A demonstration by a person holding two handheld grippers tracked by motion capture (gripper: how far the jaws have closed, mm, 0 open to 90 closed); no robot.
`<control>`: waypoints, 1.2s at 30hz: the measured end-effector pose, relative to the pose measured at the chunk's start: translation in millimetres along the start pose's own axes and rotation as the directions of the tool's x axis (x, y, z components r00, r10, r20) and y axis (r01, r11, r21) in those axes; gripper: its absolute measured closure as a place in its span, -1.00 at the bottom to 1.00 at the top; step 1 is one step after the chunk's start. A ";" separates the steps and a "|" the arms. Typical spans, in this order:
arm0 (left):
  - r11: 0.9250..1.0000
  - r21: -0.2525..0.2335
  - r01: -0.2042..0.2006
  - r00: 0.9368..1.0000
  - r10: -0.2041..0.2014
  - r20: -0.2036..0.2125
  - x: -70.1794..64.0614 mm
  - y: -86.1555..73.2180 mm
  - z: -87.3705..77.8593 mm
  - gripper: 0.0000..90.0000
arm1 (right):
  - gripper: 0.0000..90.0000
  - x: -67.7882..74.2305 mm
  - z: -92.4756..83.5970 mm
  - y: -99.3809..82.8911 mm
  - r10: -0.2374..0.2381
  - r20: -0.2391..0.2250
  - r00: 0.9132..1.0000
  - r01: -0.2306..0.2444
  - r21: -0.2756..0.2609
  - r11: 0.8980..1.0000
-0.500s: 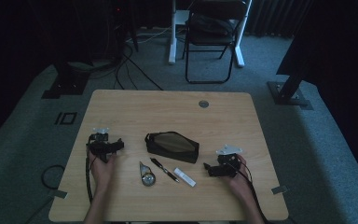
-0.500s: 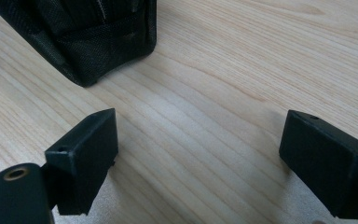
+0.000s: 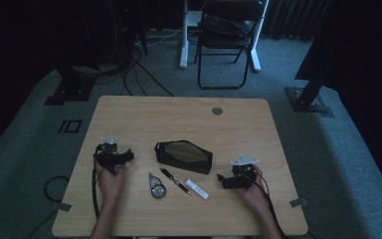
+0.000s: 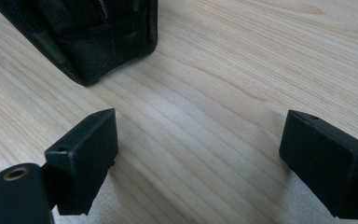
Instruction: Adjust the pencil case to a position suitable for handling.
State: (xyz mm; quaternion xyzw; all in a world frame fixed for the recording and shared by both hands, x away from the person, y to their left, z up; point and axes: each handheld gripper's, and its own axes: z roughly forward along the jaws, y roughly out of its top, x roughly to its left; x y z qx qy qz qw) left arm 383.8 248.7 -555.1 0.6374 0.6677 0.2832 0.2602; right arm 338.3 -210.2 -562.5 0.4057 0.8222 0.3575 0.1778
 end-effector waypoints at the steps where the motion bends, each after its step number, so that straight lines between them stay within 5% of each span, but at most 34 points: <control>1: 1.000 0.000 -0.001 1.000 0.001 0.000 -0.1 -0.1 -0.1 -0.82 | -0.74 0.3 -0.2 -0.3 -0.003 -0.003 1.000 0.003 -0.001 1.000; 14: 1.000 0.000 -0.026 0.999 0.026 0.023 -2.5 -3.5 -3.3 -0.83 | -0.23 4.7 -15.5 4.5 0.011 -0.009 1.000 -0.011 -0.070 0.997; 36: 0.999 -0.001 -0.032 0.999 0.032 0.030 -3.7 -4.8 -4.6 -0.83 | -0.14 20.3 -24.3 38.7 -0.047 0.000 0.999 0.046 -0.155 0.987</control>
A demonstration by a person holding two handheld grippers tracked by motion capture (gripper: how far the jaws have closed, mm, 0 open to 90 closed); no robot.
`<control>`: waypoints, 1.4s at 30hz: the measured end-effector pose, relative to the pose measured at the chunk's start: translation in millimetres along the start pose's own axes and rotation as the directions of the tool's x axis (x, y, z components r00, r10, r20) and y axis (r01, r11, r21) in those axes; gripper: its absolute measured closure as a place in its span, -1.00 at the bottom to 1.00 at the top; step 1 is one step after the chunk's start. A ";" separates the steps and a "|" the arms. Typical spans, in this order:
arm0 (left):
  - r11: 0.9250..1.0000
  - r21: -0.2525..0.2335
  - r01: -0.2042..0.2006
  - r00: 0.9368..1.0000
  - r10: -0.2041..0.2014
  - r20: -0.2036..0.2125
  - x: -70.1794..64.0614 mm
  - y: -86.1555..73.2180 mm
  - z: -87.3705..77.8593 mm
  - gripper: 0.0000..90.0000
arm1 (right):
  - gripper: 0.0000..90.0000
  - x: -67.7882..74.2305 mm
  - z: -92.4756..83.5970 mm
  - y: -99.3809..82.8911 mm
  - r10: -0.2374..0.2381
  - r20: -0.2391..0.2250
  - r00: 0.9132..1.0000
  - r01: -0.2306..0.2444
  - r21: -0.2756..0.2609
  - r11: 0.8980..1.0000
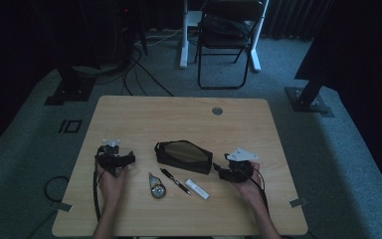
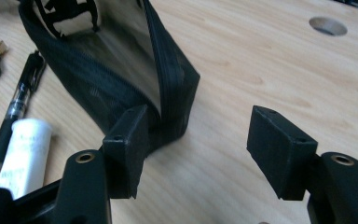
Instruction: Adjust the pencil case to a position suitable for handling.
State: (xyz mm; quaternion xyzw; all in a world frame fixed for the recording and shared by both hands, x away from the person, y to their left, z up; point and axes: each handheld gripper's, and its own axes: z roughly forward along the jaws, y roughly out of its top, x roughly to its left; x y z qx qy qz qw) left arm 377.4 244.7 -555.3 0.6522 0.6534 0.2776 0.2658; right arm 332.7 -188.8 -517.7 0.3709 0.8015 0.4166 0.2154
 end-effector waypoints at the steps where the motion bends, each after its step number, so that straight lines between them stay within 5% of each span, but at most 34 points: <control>1: 1.000 0.000 -0.001 1.000 0.001 0.000 0.0 0.0 0.0 -0.83 | -0.12 0.3 1.1 3.2 -0.005 0.001 1.000 0.005 -0.002 1.000; 23: 1.000 0.000 -0.028 0.999 0.028 0.026 -5.1 -5.2 -5.2 -0.83 | 0.43 15.9 23.3 19.5 -0.039 -0.035 0.999 0.039 -0.001 0.999; 38: 0.999 0.001 -0.032 0.999 0.032 0.028 -5.5 -5.8 -5.8 -0.83 | 0.50 33.3 37.2 28.9 -0.069 -0.091 0.993 0.068 -0.013 0.998; 42: 0.999 0.001 -0.032 0.999 0.032 0.029 -5.5 -5.8 -5.8 -0.83 | 0.34 35.6 33.5 29.9 -0.065 -0.099 0.993 0.063 -0.032 0.998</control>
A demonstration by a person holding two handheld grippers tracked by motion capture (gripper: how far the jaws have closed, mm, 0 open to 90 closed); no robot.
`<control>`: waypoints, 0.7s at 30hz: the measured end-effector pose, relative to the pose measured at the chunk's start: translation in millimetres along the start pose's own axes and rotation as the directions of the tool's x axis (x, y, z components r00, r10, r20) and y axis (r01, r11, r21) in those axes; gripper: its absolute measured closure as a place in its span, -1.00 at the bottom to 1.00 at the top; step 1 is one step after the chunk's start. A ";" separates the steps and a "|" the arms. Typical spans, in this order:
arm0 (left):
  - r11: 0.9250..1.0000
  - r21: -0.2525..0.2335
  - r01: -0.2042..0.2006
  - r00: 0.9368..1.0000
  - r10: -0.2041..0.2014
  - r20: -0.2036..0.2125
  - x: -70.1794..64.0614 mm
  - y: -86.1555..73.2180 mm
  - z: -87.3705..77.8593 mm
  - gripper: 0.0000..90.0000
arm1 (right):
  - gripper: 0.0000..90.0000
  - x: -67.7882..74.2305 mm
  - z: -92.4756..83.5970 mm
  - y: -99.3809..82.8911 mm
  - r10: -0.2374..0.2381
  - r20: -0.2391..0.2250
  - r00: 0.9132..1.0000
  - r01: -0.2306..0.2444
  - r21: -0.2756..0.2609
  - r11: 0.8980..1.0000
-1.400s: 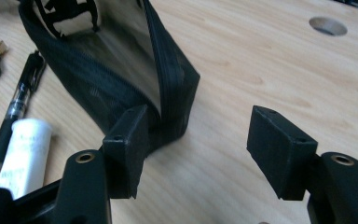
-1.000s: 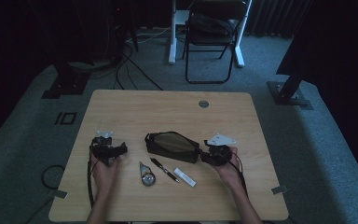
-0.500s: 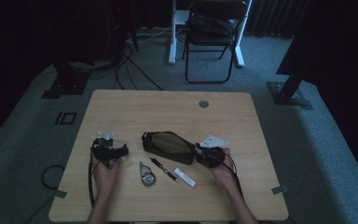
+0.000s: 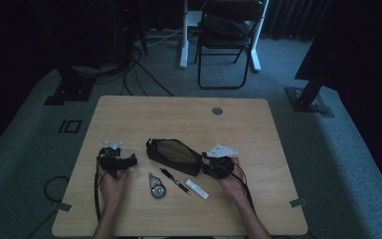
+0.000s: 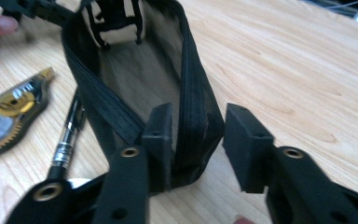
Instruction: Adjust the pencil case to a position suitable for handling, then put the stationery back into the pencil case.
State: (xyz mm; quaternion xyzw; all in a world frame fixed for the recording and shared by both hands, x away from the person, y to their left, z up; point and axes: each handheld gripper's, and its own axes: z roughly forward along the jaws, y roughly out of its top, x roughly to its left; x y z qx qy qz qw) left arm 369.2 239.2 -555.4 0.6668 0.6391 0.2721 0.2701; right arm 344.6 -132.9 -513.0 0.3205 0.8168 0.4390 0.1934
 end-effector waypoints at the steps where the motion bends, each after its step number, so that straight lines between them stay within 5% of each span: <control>1: 1.000 0.000 0.000 1.000 0.000 0.000 0.0 0.0 0.0 -0.83 | 0.30 1.3 -2.7 0.7 0.003 -0.001 1.000 -0.003 -0.009 1.000; 8: 1.000 -0.001 -0.001 1.000 0.001 -0.001 -0.2 -0.5 -0.4 -0.83 | 0.06 10.7 -26.9 -0.8 -0.009 -0.001 1.000 0.009 -0.068 0.998; 21: 1.000 -0.001 -0.001 1.000 0.001 -0.001 -0.2 -0.6 -0.4 -0.83 | -0.04 19.0 -52.4 -17.5 -0.004 -0.023 1.000 0.003 -0.056 0.998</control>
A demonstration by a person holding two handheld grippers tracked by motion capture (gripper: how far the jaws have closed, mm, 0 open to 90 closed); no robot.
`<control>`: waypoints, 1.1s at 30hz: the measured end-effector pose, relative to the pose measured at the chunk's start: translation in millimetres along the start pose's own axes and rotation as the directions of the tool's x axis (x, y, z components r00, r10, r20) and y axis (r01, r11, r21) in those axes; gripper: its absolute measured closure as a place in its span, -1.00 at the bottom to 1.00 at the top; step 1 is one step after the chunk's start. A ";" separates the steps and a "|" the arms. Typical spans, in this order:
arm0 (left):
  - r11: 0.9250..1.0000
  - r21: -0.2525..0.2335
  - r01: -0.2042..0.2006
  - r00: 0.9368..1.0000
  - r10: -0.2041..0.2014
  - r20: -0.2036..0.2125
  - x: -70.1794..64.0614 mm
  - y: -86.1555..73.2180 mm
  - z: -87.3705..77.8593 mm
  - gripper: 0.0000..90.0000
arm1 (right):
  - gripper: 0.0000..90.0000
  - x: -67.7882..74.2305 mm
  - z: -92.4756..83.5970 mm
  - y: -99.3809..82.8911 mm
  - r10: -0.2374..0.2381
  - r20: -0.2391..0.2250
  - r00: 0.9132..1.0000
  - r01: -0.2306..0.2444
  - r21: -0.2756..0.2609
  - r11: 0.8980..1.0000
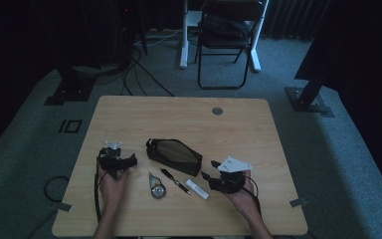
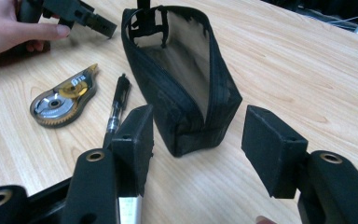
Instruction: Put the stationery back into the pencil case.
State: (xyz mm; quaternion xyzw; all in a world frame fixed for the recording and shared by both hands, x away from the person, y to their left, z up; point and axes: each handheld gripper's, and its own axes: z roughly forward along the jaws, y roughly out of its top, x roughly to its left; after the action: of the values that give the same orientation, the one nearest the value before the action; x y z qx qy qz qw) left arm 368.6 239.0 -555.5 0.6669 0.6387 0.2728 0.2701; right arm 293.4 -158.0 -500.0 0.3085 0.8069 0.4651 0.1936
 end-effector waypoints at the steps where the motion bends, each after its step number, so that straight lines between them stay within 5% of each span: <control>1: 1.000 0.000 0.000 1.000 0.000 0.000 0.0 0.0 0.0 -0.83 | -0.03 0.8 -0.8 -1.0 -0.002 0.001 1.000 0.002 -0.001 1.000; 33: 1.000 0.001 0.002 1.000 -0.002 -0.001 -0.5 -1.0 -1.1 -0.83 | 0.00 18.1 4.6 -24.6 -0.018 -0.025 1.000 0.019 0.035 0.999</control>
State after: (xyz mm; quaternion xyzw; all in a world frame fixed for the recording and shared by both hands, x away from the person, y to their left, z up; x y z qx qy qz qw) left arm 367.1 238.5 -555.5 0.6662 0.6396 0.2726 0.2698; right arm 275.0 -152.1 -524.2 0.2988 0.8201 0.4526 0.1825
